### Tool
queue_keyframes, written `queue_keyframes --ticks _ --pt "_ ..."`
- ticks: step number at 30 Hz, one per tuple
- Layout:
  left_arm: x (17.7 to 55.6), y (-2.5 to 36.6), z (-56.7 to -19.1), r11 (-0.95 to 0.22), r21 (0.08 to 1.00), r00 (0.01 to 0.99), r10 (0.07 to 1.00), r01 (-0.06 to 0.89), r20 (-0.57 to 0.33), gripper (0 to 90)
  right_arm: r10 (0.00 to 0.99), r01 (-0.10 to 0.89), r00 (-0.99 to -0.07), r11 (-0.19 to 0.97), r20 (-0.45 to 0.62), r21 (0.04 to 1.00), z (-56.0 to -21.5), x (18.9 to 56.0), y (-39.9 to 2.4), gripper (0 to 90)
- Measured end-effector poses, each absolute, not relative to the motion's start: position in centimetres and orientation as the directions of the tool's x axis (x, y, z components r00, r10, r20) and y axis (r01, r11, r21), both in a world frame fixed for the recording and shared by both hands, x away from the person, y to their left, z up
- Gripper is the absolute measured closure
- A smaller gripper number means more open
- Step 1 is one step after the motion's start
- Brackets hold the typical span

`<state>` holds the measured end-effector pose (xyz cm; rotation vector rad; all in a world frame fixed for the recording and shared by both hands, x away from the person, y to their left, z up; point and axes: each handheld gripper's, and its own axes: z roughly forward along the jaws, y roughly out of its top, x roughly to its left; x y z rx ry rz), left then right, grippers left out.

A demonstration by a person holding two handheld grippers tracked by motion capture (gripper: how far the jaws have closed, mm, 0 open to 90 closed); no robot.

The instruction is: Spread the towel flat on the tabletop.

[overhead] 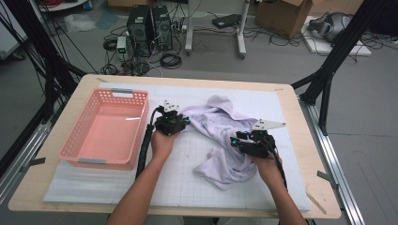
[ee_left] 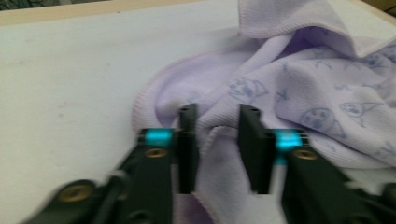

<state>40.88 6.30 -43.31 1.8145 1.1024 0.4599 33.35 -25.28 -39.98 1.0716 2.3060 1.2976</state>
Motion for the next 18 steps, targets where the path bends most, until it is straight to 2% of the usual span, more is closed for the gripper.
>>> queue_keyframes --ticks 2,6,9,11,13,15,18 --pt "40.4 6.2 -43.7 -0.166 0.864 0.545 0.826 0.475 -0.141 58.4 0.709 0.472 -0.698 0.346 0.103 0.811 -40.3 33.6 -24.6 64.8" --pt "39.8 6.5 -44.2 -0.171 0.866 0.575 0.804 0.470 -0.154 57.1 0.718 0.499 -0.694 0.423 0.057 0.757 -41.5 34.2 -23.6 67.1" --pt "39.7 6.5 -44.3 -0.183 0.859 0.587 0.794 0.479 -0.158 57.0 0.726 0.499 -0.688 0.482 -0.010 0.720 -42.1 34.7 -23.2 67.1" --pt "39.5 6.5 -43.9 -0.183 0.863 0.593 0.790 0.470 -0.156 57.1 0.717 0.473 -0.691 0.546 -0.093 0.692 -42.5 34.9 -22.9 68.0" --pt "39.4 6.5 -43.8 -0.179 0.865 0.596 0.787 0.469 -0.161 57.5 0.701 0.449 -0.697 0.590 -0.150 0.671 -42.8 35.1 -22.7 72.9" --pt "39.2 6.3 -43.6 -0.183 0.866 0.609 0.776 0.465 -0.163 57.7 0.691 0.448 -0.711 0.590 -0.133 0.672 -42.6 35.2 -22.9 81.8" --pt "38.9 5.8 -43.5 -0.190 0.867 0.630 0.758 0.462 -0.169 58.2 0.721 0.459 -0.691 0.499 -0.058 0.735 -41.7 35.3 -24.5 83.9"
